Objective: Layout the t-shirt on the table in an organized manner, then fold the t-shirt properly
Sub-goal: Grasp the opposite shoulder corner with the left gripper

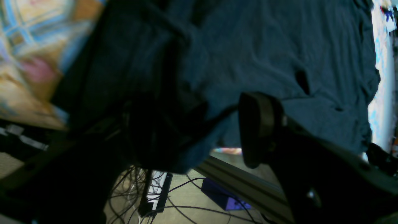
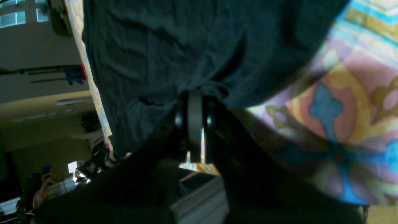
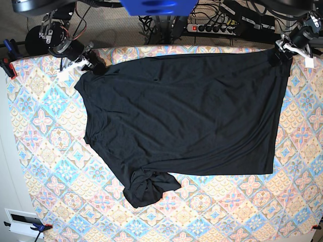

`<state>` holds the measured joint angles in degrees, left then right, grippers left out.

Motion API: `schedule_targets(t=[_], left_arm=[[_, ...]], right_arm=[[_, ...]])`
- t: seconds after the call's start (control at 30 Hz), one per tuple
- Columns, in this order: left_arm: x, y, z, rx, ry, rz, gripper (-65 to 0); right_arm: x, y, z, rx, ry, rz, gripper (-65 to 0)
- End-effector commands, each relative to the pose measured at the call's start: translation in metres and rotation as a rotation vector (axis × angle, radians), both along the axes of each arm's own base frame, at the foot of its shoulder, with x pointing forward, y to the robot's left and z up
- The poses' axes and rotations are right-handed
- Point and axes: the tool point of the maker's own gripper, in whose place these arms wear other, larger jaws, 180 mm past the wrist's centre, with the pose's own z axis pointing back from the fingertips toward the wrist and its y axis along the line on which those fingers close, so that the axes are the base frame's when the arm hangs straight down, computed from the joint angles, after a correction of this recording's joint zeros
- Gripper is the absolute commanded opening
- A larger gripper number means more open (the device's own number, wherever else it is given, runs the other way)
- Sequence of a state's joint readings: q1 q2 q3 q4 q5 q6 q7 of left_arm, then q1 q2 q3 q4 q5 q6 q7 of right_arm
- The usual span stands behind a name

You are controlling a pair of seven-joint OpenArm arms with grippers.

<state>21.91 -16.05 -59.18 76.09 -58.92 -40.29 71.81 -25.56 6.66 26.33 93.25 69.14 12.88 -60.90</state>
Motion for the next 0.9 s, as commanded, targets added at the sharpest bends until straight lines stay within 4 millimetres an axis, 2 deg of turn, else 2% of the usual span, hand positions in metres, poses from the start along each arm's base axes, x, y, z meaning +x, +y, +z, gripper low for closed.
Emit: schedule_targets(t=[0.0, 0.27, 0.47, 0.57, 0.7, 0.8, 0.87], left_arm=[[-0.002, 0.008, 0.005, 0.02, 0.006, 0.001, -23.8], [0.007, 0.013, 0.032, -0.033, -0.094, -0.007, -23.7], [0.015, 0.025, 0.047, -0.012, -0.13, -0.014, -23.5], [0.012, 0.049, 0.058, 0.041, -0.161, 0.056, -23.6], [-0.002, 0.078, 0.064, 0.125, -0.142, 0.135, -23.6], [-0.013, 0.089, 0.061, 0.159, -0.104, 0.165, -23.7], [-0.014, 0.092, 0.052, 0.137, -0.093, 0.199, -23.8]], right_arm=[[0.003, -0.002, 0.007, -0.001, -0.026, 0.0, -65.0], [0.004, -0.003, 0.007, -0.002, -0.027, -0.001, -65.0], [0.004, -0.003, 0.006, -0.002, -0.027, -0.002, -65.0], [0.004, -0.003, 0.006, -0.002, -0.027, -0.002, -65.0], [0.004, -0.003, 0.007, -0.002, -0.028, -0.002, -65.0], [0.004, -0.003, 0.007, -0.002, -0.028, -0.002, -65.0], [0.004, -0.003, 0.007, -0.002, -0.028, -0.002, -65.0]])
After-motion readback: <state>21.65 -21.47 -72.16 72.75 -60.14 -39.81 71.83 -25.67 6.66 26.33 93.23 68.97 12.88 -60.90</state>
